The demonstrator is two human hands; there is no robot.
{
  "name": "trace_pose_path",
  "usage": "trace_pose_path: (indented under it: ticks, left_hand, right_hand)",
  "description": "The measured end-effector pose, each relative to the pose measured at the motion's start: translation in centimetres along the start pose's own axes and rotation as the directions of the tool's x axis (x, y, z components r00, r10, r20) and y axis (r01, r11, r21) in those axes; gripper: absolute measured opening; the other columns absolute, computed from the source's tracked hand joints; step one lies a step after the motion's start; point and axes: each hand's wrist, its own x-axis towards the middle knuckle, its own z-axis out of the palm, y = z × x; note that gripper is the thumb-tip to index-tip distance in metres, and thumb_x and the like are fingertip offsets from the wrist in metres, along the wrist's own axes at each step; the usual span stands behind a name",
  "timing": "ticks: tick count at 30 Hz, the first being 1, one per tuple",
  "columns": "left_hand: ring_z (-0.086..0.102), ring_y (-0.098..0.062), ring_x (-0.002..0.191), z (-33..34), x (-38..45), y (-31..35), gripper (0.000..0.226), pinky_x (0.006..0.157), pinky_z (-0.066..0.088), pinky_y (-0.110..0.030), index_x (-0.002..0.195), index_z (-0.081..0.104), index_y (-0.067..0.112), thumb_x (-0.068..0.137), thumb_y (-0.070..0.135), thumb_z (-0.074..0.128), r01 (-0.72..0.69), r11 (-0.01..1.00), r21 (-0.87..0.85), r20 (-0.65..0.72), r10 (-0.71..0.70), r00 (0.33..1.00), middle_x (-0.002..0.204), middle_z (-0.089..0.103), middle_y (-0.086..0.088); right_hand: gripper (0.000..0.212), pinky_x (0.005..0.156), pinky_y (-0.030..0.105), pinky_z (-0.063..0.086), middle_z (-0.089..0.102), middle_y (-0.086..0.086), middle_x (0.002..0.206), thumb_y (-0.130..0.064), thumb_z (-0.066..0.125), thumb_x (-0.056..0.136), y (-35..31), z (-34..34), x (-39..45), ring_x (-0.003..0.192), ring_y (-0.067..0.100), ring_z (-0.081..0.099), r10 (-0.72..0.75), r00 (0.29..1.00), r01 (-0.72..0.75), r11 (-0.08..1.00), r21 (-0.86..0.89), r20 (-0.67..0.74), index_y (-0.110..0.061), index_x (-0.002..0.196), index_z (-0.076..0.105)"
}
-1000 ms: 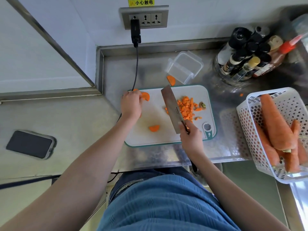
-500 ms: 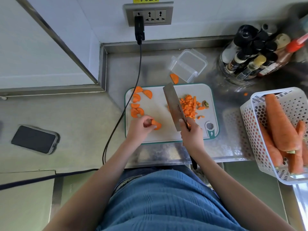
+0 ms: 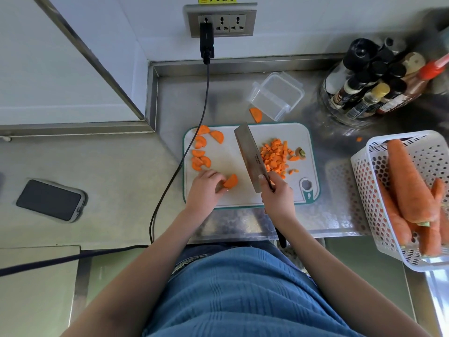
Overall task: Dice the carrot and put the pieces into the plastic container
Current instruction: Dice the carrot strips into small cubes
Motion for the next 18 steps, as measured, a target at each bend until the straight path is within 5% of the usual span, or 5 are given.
trace_pose_path:
  ticks: [8, 15, 18]
  left_hand:
    - [0.054, -0.026, 0.103, 0.32, 0.19, 0.48, 0.042, 0.089, 0.045, -0.04, 0.114, 0.064, 0.011, 0.076, 0.023, 0.076, 0.012, 1.0, -0.022, 0.051, -0.011, 0.999, 0.11, 0.063, -0.005]
    - [0.054, -0.022, 0.102, 0.3, 0.48, 0.49, 0.029, 0.088, 0.039, -0.024, 0.111, 0.066, 0.009, 0.082, 0.015, 0.069, 0.059, 0.995, -0.078, 0.066, -0.054, 0.996, 0.11, 0.063, -0.006]
    - [0.053, -0.023, 0.104, 0.35, 0.53, 0.37, 0.031, 0.091, 0.041, -0.027, 0.111, 0.066, 0.008, 0.081, 0.013, 0.069, 0.052, 0.997, -0.065, 0.083, -0.046, 0.995, 0.111, 0.062, -0.006]
  right_hand:
    - [0.03, 0.049, 0.043, 0.047, 0.048, -0.005, 0.056, -0.032, 0.048, 0.098, -0.08, 0.03, 0.12, 0.051, 0.018, 0.046, 0.003, 1.0, -0.003, 1.0, -0.008, 0.002, -0.039, 0.069, 0.046]
    - [0.028, 0.053, 0.043, 0.048, 0.05, -0.004, 0.057, -0.031, 0.048, 0.098, -0.28, 0.38, 0.24, 0.054, 0.019, 0.048, -0.007, 1.0, 0.007, 1.0, -0.025, 0.013, -0.037, 0.071, 0.046]
    - [0.026, 0.052, 0.039, 0.046, 0.051, -0.003, 0.058, -0.031, 0.047, 0.099, -0.24, 0.58, 0.28, 0.053, 0.018, 0.048, -0.011, 1.0, 0.012, 1.0, -0.028, 0.024, -0.035, 0.074, 0.047]
